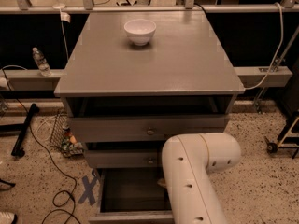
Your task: Pick rxbar blueberry from bottom drawer and place on counter
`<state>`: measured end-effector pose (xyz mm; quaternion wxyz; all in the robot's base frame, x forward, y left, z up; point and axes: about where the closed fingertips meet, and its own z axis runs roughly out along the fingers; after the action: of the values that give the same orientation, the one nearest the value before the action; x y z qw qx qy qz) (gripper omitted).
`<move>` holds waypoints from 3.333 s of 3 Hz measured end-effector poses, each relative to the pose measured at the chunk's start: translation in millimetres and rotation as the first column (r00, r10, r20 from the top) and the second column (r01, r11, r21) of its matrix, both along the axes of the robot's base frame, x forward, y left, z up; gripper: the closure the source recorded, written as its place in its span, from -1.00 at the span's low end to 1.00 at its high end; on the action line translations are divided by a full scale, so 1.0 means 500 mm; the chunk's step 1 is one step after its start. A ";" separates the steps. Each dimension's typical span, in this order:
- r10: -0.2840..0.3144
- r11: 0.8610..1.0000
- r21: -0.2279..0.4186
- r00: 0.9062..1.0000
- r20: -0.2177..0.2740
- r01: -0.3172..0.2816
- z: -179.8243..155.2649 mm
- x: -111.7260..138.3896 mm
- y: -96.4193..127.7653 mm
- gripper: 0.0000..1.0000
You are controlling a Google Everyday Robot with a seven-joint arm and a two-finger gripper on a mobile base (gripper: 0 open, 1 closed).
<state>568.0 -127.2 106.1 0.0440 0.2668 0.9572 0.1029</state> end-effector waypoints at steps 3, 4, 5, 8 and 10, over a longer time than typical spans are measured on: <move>-0.011 1.000 -0.009 1.000 0.004 0.011 0.016 0.004 -0.008 0.45; -0.011 1.000 -0.009 1.000 0.004 0.011 0.024 0.004 -0.008 0.91; -0.011 1.000 -0.009 1.000 0.005 0.011 0.027 0.004 -0.008 1.00; 0.020 1.000 -0.027 0.996 0.089 -0.017 0.103 0.014 -0.096 1.00; 0.179 0.983 -0.001 0.975 0.134 -0.181 0.188 0.033 -0.142 1.00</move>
Offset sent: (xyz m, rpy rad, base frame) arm 0.0103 -0.0192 -0.0047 -0.0137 -0.0193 -0.0447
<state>584.6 -198.0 200.0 0.0968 0.1717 0.9718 0.1296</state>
